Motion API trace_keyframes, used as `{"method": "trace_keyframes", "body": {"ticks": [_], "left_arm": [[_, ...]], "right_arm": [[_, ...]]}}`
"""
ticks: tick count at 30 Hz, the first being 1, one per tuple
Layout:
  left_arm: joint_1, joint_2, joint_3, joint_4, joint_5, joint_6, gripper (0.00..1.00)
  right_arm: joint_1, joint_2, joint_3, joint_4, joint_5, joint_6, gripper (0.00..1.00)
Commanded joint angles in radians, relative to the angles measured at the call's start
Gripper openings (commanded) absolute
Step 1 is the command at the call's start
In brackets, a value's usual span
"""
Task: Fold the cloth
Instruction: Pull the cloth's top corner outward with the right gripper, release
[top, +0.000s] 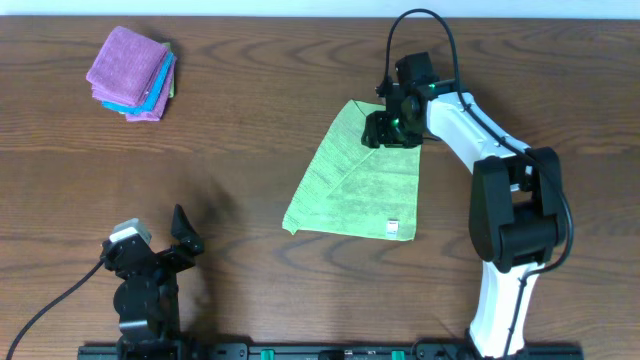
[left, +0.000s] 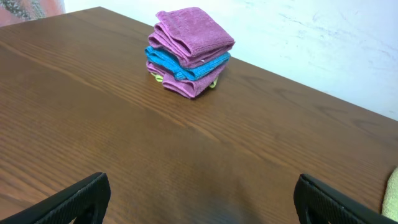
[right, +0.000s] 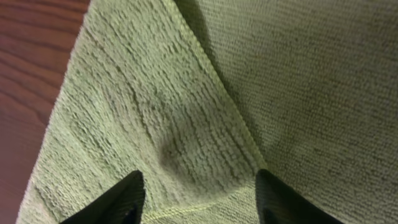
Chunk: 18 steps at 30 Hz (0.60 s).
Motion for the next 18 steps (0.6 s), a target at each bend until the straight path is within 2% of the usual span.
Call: {"method": "trace_keyframes", "body": {"ticks": [1, 2, 4, 8, 9, 10, 11, 13, 15, 17, 18], "left_arm": [[-0.004, -0.006, -0.024, -0.010, -0.014, -0.004, 0.96], [-0.004, -0.006, -0.024, -0.010, -0.014, -0.004, 0.95], [-0.004, -0.006, -0.024, -0.010, -0.014, -0.004, 0.96], [-0.004, -0.006, -0.024, -0.010, -0.014, -0.003, 0.95], [-0.004, -0.006, -0.024, -0.010, -0.014, -0.003, 0.95], [-0.004, -0.006, -0.024, -0.011, -0.014, -0.004, 0.95], [-0.004, -0.006, -0.024, -0.011, -0.014, -0.004, 0.95], [-0.004, -0.006, -0.024, -0.010, -0.014, -0.003, 0.96], [-0.004, -0.006, -0.024, -0.011, -0.014, -0.003, 0.95], [-0.004, -0.006, -0.024, -0.010, -0.014, -0.003, 0.96], [-0.004, -0.006, -0.024, -0.010, -0.014, -0.003, 0.95]], "right_arm": [[-0.005, 0.016, -0.005, 0.006, -0.014, 0.011, 0.50], [-0.004, 0.020, -0.005, 0.009, -0.013, 0.011, 0.45], [-0.003, 0.022, -0.005, 0.012, -0.014, 0.015, 0.29], [-0.003, 0.022, -0.005, 0.018, -0.014, 0.015, 0.17], [-0.003, 0.022, -0.005, 0.021, -0.013, 0.015, 0.18], [-0.003, 0.022, -0.005, 0.022, -0.013, 0.015, 0.46], [-0.003, 0.022, -0.005, 0.022, -0.014, 0.015, 0.57], [-0.004, 0.022, -0.005, 0.018, -0.013, 0.015, 0.57], [-0.003, 0.022, -0.005, 0.019, -0.013, 0.015, 0.47], [0.002, 0.022, -0.005, 0.021, -0.013, 0.016, 0.20], [0.005, 0.023, -0.005, 0.023, -0.013, 0.019, 0.13]]}}
